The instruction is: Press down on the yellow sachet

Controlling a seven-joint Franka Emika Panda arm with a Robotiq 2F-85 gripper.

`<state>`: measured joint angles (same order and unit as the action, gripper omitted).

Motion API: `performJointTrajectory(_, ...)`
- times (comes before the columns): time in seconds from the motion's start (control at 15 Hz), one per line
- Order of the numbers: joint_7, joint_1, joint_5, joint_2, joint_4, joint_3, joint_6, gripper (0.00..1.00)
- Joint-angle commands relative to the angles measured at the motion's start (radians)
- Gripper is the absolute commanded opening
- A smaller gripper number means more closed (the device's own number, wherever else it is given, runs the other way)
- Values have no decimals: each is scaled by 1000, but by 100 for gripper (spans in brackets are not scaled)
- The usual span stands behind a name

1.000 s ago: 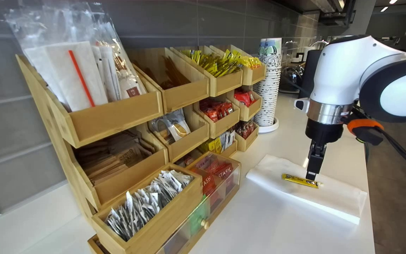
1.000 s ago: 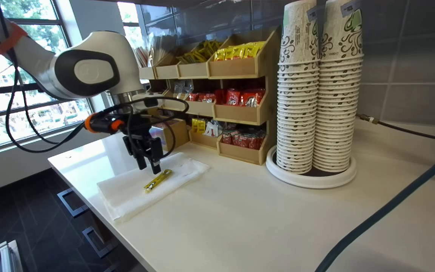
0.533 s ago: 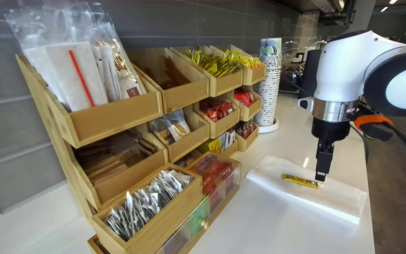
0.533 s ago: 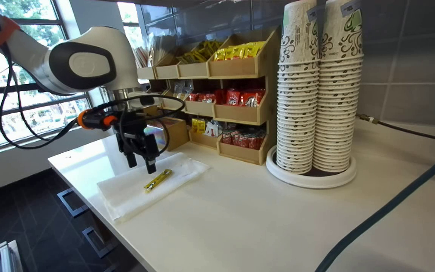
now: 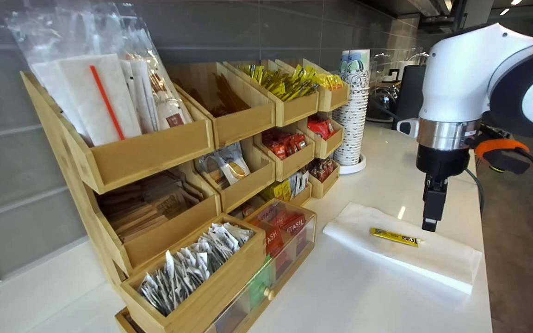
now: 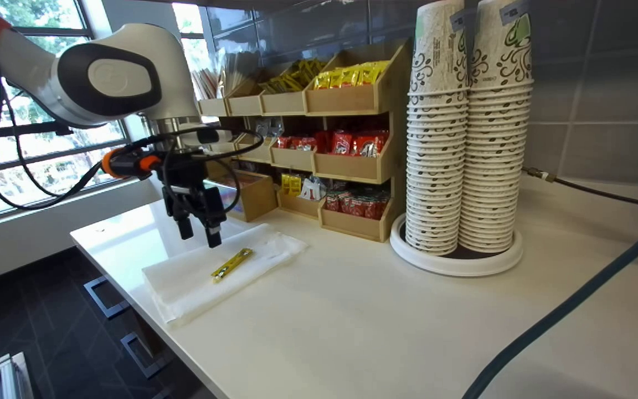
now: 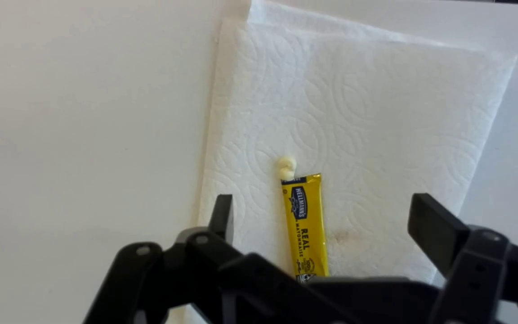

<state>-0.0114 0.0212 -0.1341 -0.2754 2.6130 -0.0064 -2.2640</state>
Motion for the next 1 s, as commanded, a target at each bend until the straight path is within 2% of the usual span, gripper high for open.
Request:
performJointTrajectory(0.0, 24, 0, -13, -59, -2, 17, 58, 100)
performJointTrajectory(0.4, 26, 2, -23, -102, -11, 27, 95, 100)
performJointTrajectory(0.47, 5, -2, -1, -73, -6, 14, 61, 100)
performJointTrajectory(0.93, 6, -2, -2, -86, -7, 16, 70, 100)
